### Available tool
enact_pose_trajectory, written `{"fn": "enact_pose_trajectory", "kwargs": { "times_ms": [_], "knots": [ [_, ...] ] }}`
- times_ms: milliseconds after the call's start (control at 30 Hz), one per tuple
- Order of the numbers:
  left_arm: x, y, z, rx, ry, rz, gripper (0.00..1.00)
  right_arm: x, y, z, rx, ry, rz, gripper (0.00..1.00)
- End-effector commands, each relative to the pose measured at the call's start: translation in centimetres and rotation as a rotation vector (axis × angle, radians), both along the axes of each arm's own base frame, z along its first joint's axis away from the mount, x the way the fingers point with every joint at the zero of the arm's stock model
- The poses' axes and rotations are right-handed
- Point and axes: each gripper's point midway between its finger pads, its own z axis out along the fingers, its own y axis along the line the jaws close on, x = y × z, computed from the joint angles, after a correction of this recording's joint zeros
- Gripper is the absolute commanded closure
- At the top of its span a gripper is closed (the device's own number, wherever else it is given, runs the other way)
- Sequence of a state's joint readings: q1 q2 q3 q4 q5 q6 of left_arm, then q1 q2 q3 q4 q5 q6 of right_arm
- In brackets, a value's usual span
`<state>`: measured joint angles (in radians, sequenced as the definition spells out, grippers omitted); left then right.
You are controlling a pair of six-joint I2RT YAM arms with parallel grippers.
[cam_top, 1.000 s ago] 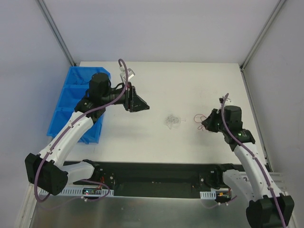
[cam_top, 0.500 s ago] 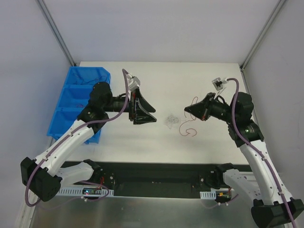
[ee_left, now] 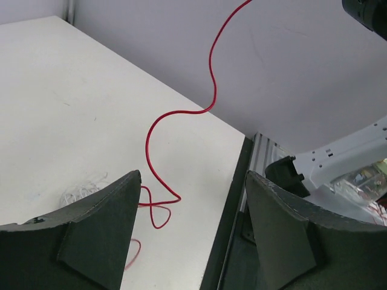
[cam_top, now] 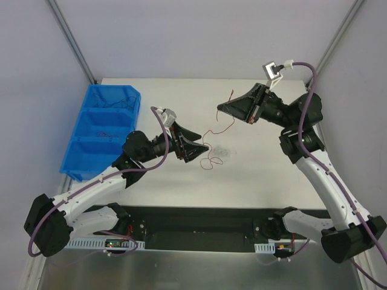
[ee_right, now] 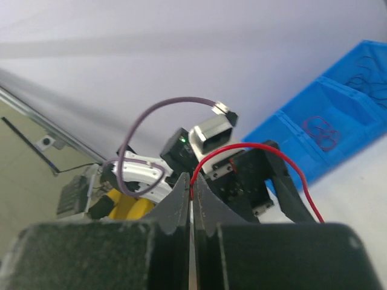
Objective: Untangle the cables
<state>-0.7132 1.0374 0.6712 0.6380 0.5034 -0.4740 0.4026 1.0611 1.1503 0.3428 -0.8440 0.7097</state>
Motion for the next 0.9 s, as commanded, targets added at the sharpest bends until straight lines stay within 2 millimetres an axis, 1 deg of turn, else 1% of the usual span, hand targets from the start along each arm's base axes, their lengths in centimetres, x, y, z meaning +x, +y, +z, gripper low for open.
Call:
{"fn": "enact_pose_trajectory", "kwargs": {
  "times_ms": [0, 100, 133, 167, 267, 300, 333, 433, 567, 733, 800, 833, 867],
  "knots": [
    [1.1, 0.4, 3.8, -0.124, -0.072, 0.077, 0.29, -2.3, 0.9, 5.9, 0.135, -0.088, 0.114, 1.0],
    [1.5, -0.3, 2.9, -0.099, -0.054, 0.062, 0.28, -2.4, 1.5, 6.5, 0.148, -0.09, 0.129, 0.99],
    [1.6, -0.6, 2.8, -0.099, -0.049, 0.05, 0.31, -2.5, 1.7, 6.7, 0.153, -0.089, 0.135, 0.99],
    [1.8, -0.8, 2.8, -0.095, -0.045, 0.044, 0.35, -2.6, 1.9, 6.8, 0.156, -0.086, 0.144, 0.99],
    [2.5, -1.3, 2.4, -0.088, -0.02, 0.058, 0.55, -2.9, 2.4, 6.8, 0.164, -0.073, 0.167, 0.99],
    [3.1, -1.2, 2.4, -0.086, -0.008, 0.082, 0.59, -3.0, 2.5, 6.7, 0.165, -0.069, 0.169, 0.99],
    [3.5, -1.3, 2.1, -0.078, 0.006, 0.096, 0.6, -3.2, 2.6, 6.7, 0.167, -0.068, 0.173, 0.99],
    [3.9, -1.5, 2.1, -0.075, 0.018, 0.106, 0.64, -3.8, 2.5, 6.8, 0.175, -0.076, 0.175, 0.99],
    [3.8, -2.0, 2.1, -0.072, 0.04, 0.075, 0.63, -4.3, 2.6, 6.7, 0.175, -0.082, 0.18, 0.99],
    [4.3, -2.0, 0.5, -0.042, 0.103, 0.104, 0.65, -5.2, 2.8, 7.1, 0.169, -0.099, 0.214, 1.0],
    [4.4, -1.8, 0.0, -0.019, 0.119, 0.117, 0.65, -5.3, 2.9, 7.0, 0.166, -0.103, 0.212, 0.99],
    [4.3, -1.7, -0.1, -0.011, 0.118, 0.119, 0.72, -5.3, 2.8, 6.9, 0.163, -0.1, 0.212, 0.99],
    [4.0, -1.5, 0.3, -0.011, 0.105, 0.114, 0.8, -5.5, 2.8, 6.7, 0.161, -0.097, 0.218, 0.99]
  ]
}}
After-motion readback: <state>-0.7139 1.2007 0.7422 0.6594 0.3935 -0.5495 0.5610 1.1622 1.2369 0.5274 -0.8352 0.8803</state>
